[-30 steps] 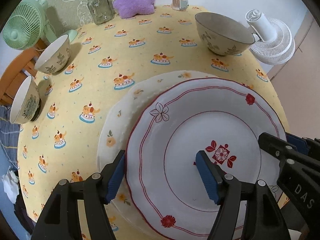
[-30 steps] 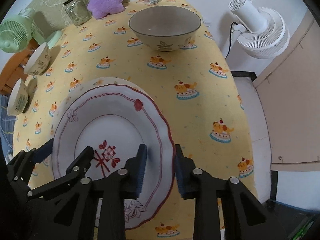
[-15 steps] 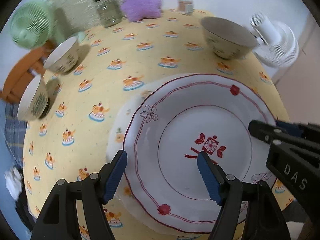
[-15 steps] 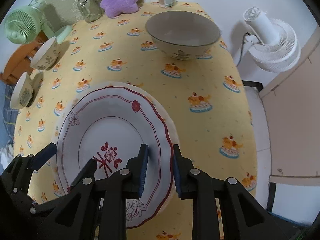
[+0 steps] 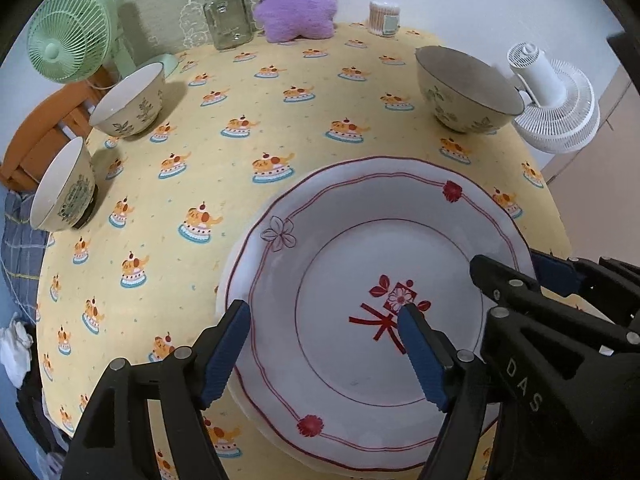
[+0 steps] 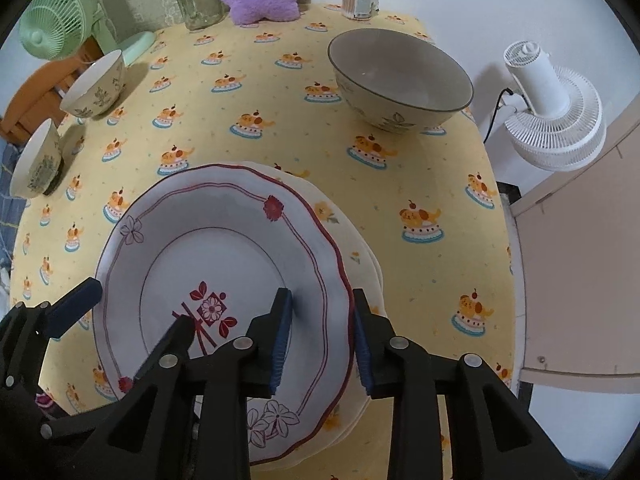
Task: Organize plates and bowls
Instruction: 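Open both grippers and withdraw from the plate stack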
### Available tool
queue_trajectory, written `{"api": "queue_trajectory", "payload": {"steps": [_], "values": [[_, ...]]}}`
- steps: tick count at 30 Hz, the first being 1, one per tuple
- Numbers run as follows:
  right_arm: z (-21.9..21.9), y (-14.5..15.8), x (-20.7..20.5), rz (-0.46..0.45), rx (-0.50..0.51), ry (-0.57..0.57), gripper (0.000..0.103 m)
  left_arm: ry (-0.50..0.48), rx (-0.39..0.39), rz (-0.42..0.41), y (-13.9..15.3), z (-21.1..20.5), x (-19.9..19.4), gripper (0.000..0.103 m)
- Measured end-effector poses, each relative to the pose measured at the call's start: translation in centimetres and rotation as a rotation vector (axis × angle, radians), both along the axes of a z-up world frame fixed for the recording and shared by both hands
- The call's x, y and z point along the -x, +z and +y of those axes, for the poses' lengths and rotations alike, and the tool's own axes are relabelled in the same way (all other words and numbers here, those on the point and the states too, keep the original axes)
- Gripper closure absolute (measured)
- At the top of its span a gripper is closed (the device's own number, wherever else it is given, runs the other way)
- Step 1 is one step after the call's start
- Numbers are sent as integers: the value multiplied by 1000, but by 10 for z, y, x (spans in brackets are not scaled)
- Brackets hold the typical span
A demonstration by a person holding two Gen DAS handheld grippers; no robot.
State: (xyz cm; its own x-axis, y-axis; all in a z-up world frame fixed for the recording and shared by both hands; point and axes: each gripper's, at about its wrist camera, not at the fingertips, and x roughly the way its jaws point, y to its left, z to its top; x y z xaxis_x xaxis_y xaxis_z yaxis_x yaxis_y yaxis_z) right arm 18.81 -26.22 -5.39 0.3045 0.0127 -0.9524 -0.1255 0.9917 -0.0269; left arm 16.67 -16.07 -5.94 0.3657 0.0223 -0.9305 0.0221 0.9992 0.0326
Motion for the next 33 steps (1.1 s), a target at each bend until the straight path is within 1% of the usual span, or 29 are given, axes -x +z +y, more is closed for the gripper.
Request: {"api": "queue_trajectory", "payload": {"steps": [4, 6, 7, 9, 10, 12, 17, 23, 28, 33], "values": [[-5, 1, 0, -13, 2, -7, 69, -17, -14, -12, 3, -7, 1, 25], [-8, 0, 0, -12, 10, -13, 61, -9, -3, -2, 1, -7, 2, 25], [-11, 0, 0, -11, 7, -18, 59, -5, -6, -1, 1, -8, 3, 25], [-17, -1, 0, -2, -15, -29, 49, 1, -4, 6, 1, -8, 4, 25], [-19, -1, 0, 1, -20, -34, 47, 9, 1, 9, 2, -7, 5, 25], [-21, 2, 2, 1, -55, -27, 35, 24, 12, 10, 5, -5, 7, 23], [-9, 16, 8, -45, -100, 34, 24, 24, 44, -26, 16, 3, 14, 15], [19, 30, 14, -78, -102, 37, 23, 27, 78, -56, 26, 30, 19, 14], [49, 40, 24, -100, -88, 16, 23, 7, 92, -75, 34, 64, 26, 14], [89, 53, 36, -127, -77, -1, 23, -11, 101, -98, 45, 104, 34, 14]]}}
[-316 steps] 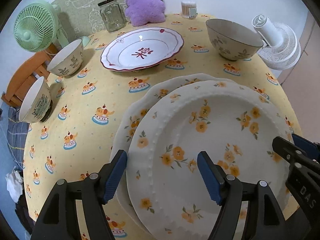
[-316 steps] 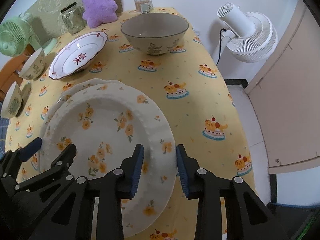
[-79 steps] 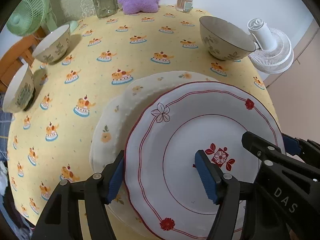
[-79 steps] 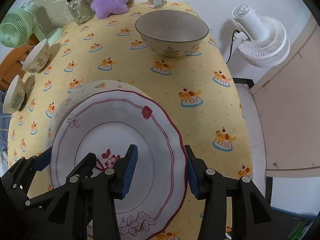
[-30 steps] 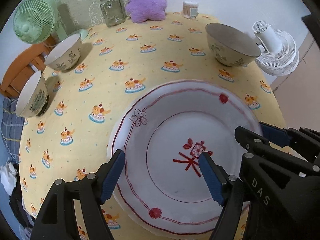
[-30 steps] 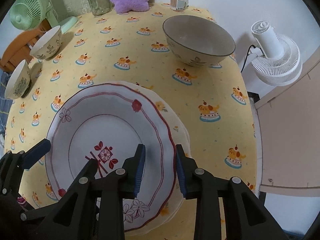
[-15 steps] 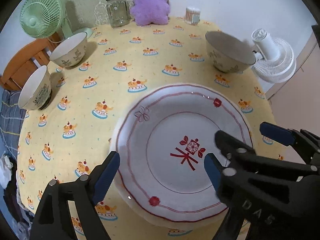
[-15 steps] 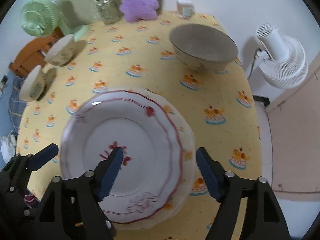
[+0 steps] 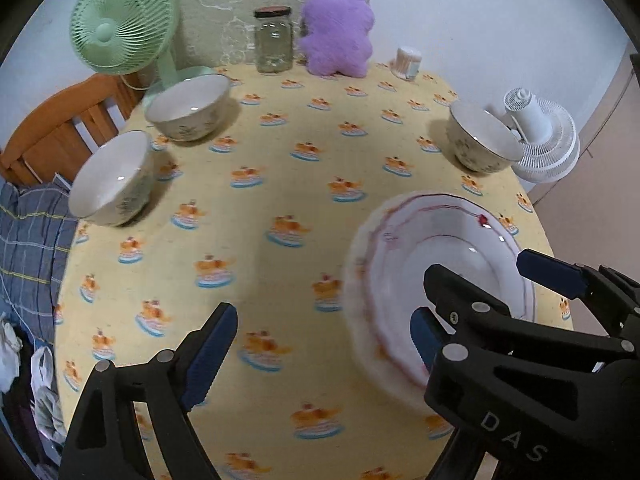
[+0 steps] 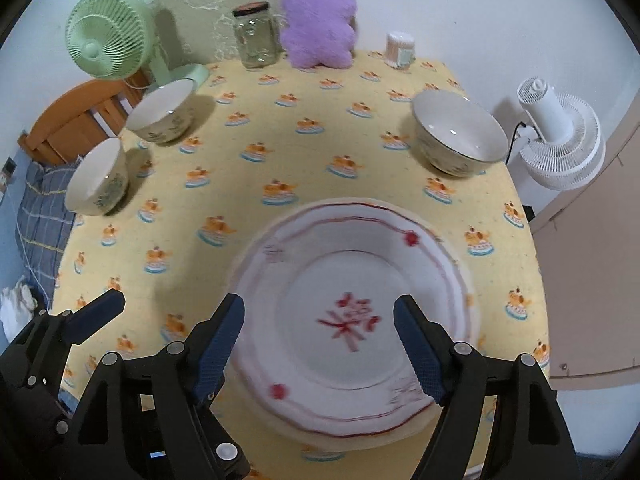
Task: Organize plates and bowls
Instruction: 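Open both grippers and withdraw from the plate stack, then move both grippers to the large grey glass bowl and grip its rim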
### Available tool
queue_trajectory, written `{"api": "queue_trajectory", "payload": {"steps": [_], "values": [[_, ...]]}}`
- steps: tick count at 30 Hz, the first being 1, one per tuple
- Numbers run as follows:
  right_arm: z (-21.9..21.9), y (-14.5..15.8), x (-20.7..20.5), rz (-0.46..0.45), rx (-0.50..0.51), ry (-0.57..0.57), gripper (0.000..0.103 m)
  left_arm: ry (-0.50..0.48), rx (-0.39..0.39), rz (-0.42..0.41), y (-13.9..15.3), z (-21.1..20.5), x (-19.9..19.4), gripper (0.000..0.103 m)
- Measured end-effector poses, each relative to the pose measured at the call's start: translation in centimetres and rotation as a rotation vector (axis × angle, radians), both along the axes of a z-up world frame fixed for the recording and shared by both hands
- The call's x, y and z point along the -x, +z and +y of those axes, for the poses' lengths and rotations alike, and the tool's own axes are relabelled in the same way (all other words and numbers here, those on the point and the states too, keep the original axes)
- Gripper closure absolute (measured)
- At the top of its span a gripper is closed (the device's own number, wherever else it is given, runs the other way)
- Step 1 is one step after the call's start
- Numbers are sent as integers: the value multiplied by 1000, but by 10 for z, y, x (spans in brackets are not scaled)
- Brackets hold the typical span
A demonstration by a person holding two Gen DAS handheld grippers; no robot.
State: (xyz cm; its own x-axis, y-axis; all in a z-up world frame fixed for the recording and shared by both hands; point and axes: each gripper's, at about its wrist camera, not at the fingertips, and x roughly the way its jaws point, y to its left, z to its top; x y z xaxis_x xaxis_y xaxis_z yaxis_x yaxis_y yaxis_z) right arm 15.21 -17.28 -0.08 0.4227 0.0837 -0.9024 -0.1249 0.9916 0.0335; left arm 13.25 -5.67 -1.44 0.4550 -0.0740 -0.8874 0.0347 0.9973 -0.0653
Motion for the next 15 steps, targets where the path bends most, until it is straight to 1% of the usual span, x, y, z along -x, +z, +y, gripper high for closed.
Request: {"api": "queue_trajectory", "payload": {"steps": [11, 15], "values": [[98, 19, 17, -58, 15, -35, 23, -31, -3, -65, 20, 95, 13, 14], [127, 25, 15, -70, 10, -31, 23, -16, -9, -89, 27, 123, 11, 14]]}}
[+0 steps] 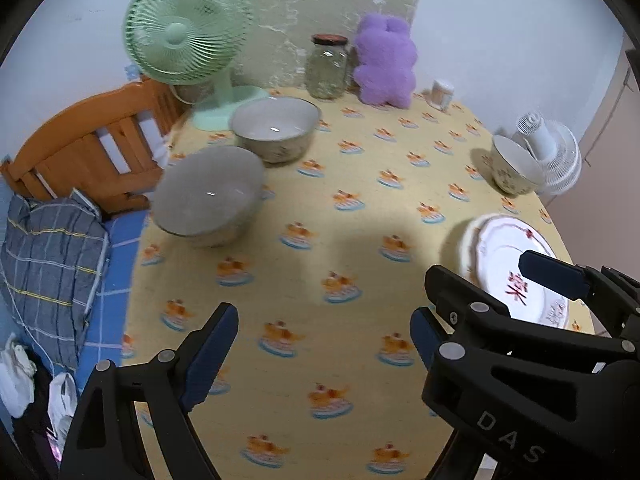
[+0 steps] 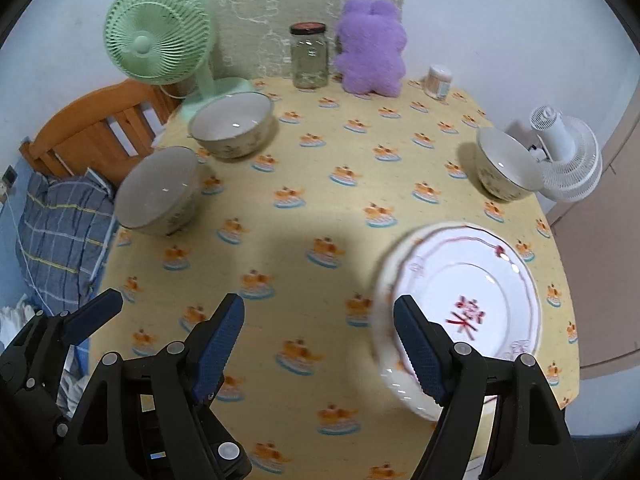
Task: Organize plates and bowls
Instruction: 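Move both grippers to the large grey glass bowl and grip its rim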
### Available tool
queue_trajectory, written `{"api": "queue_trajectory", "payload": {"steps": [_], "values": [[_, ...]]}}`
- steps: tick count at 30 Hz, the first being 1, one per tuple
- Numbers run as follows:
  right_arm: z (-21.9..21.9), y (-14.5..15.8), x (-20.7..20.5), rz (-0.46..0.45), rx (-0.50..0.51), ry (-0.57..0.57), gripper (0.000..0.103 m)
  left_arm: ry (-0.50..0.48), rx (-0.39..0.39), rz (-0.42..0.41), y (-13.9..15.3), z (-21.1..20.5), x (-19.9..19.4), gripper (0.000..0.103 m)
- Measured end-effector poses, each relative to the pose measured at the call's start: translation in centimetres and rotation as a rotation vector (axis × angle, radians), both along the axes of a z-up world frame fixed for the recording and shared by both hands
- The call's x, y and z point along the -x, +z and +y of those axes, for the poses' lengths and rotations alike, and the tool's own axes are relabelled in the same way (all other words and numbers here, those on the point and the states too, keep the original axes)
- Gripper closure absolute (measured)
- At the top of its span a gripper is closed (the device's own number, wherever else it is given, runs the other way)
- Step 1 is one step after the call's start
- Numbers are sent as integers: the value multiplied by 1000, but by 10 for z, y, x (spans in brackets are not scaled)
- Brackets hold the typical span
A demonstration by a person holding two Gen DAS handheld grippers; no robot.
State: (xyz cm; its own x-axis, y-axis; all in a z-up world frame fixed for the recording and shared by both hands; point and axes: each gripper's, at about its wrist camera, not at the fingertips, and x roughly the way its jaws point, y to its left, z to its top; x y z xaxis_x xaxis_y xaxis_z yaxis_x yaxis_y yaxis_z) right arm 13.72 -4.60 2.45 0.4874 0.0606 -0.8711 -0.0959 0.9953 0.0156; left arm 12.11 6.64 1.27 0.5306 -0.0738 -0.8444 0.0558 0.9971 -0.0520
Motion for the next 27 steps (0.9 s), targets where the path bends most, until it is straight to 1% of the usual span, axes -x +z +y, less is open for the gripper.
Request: {"api": "queue_trajectory", "payload": {"steps": [4, 7, 11, 14, 23, 24, 26, 27], "values": [[28, 3, -11, -22, -12, 27, 23, 29, -15, -23, 3, 25, -9, 15], [46, 3, -21, -17, -11, 34, 23, 57, -21, -37, 4, 44, -17, 16], [78, 3, -36, -50, 32, 51, 23, 105, -18, -44, 3, 67, -30, 21], [97, 1, -50, -62, 35, 59, 23, 132, -16, -47, -1, 84, -44, 21], [136, -12, -97, -76, 10, 30, 23, 139, -70, -61, -8, 122, -88, 22], [139, -12, -101, -80, 12, 24, 23, 147, -78, -66, -9, 127, -93, 23], [146, -14, -109, -95, 23, 15, 23, 168, -99, -64, -13, 133, -104, 35], [149, -15, -113, -101, 26, 17, 23, 176, -93, -54, -15, 137, -108, 36]]}}
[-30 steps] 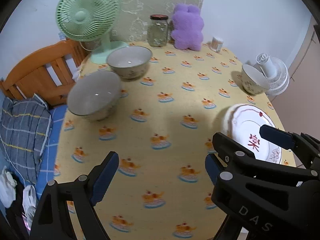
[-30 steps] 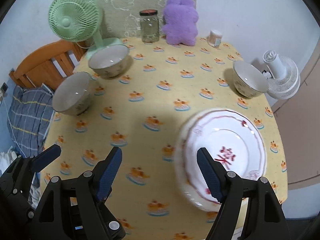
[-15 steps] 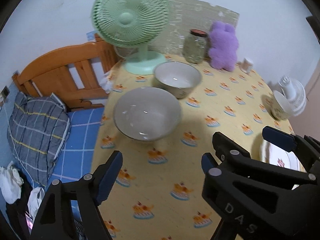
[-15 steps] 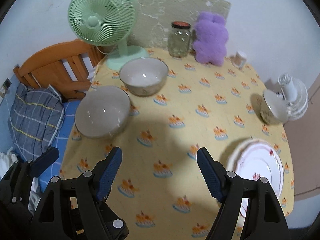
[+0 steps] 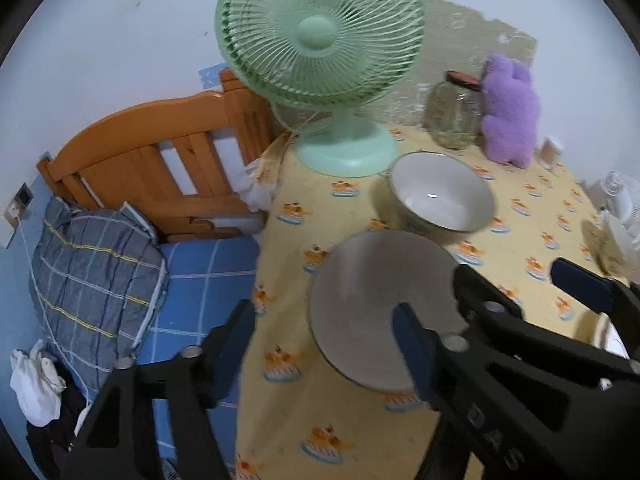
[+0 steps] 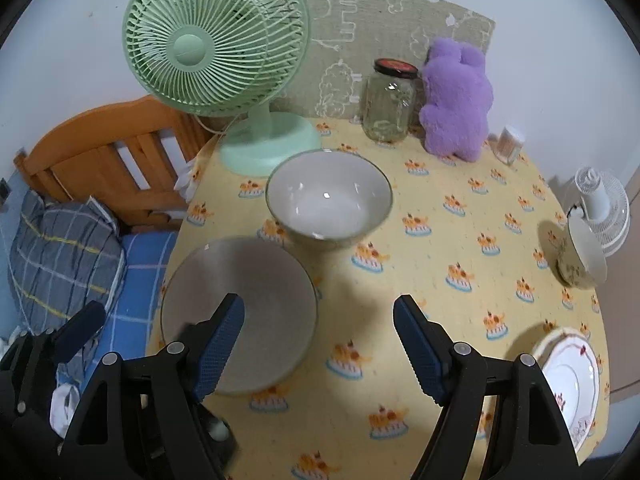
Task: Organize plates and bowls
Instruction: 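Move both grippers to the large grey glass bowl and grip its rim, then lift the glass bowl with both grippers and carry it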
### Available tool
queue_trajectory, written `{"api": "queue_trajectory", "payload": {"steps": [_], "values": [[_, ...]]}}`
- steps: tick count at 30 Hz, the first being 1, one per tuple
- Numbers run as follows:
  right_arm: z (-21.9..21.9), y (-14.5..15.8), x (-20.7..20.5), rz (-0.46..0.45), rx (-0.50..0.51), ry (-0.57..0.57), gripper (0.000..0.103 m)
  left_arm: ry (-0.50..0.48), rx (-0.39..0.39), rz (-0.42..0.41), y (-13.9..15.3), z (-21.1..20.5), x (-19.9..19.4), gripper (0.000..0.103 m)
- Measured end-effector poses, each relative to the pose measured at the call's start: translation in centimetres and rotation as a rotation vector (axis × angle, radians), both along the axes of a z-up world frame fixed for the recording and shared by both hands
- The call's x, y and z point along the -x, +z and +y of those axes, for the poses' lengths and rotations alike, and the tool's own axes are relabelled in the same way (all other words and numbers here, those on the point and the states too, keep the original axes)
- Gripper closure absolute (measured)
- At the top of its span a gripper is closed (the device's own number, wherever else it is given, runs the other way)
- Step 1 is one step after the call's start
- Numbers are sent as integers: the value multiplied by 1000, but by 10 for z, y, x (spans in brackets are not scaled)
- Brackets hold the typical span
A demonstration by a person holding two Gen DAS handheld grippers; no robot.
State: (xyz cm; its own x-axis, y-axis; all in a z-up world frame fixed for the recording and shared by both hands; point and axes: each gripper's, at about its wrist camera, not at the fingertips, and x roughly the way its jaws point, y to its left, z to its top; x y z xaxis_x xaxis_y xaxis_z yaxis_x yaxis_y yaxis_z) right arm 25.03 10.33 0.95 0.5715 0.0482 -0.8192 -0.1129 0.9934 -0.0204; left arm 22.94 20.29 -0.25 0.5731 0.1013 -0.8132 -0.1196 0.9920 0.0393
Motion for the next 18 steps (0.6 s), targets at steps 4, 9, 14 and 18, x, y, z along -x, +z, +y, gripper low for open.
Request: {"api": "queue_trajectory", "payload": {"steps": [4, 9, 14, 18], "values": [[5, -10, -16, 21, -14, -21, 27, -2, 18, 12, -12, 8, -16, 38], [10, -31, -29, 62, -28, -21, 47, -16, 31, 59, -32, 14, -31, 51], [11, -46, -39, 83, -51, -17, 65, -36, 41, 71, -45, 14, -40, 65], [10, -53, -43, 95, -59, -9, 68, -50, 56, 76, -49, 12, -43, 73]]}}
